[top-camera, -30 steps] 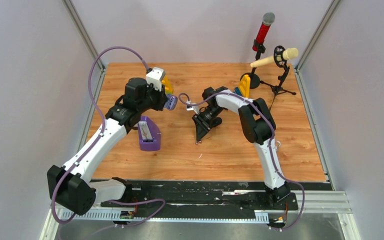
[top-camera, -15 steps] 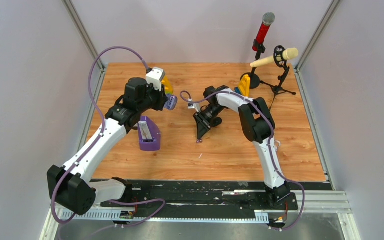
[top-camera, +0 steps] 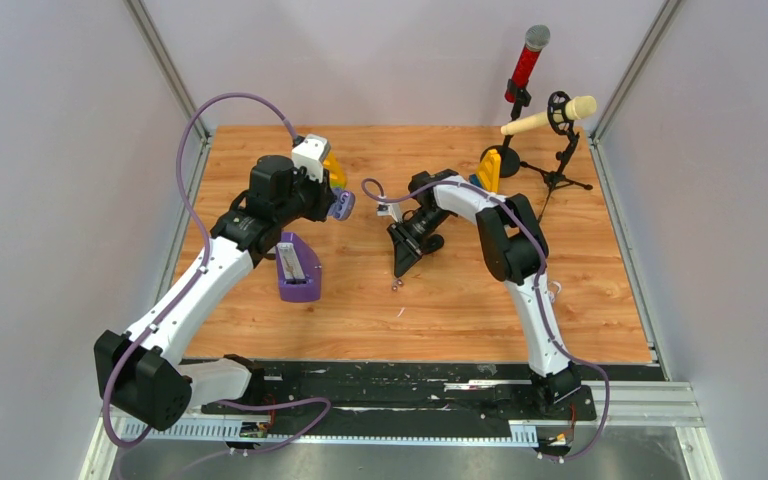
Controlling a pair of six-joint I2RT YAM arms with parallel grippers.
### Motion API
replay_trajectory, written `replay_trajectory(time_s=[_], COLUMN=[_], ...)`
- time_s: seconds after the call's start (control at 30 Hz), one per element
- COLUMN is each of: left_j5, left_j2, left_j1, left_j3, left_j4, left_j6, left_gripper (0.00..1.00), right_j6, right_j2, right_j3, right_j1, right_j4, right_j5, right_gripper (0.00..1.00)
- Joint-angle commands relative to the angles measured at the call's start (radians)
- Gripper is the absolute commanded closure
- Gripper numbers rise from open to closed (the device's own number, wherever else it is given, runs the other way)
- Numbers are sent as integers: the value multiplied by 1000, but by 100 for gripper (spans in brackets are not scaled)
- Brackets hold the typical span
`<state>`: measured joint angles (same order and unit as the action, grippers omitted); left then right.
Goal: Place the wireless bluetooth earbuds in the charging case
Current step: Pick up the earbud from the center of the board.
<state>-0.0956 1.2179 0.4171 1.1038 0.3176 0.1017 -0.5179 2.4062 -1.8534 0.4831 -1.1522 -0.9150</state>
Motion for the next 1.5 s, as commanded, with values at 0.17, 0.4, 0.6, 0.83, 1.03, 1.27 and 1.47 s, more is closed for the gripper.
replay_trajectory(time_s=[0.17,0.4,0.6,0.83,1.03,1.27,1.47], left_j5=[-1,-1,-1,-1,-1,0,-1], left_j2=[-29,-34,-33,-31,-31,-34,-34], left_j1=[-6,-6,-6,-6,-6,-6,-6], left_j3=[28,30,30,30,30,30,31], left_j4=[-24,-20,-20,-21,-19,-19,-19], left_j6=[-9,-10,-10,-11,-11,-11,-10], left_gripper=[73,73,73,73,73,73,74], right_j6=[-89,-102,-117,-133,-147,-165,-175], right_j2=[25,12,-13,-31,-26,-22,-16], right_j3=[50,77,101,117,124,122,118], right_j1=[35,39,48,55,58,58,59], right_j4=[68,70,70,63,54,30,10], right_j5=[174,177,166,151,155,139,131], right_gripper=[78,77,76,75,75,77,81])
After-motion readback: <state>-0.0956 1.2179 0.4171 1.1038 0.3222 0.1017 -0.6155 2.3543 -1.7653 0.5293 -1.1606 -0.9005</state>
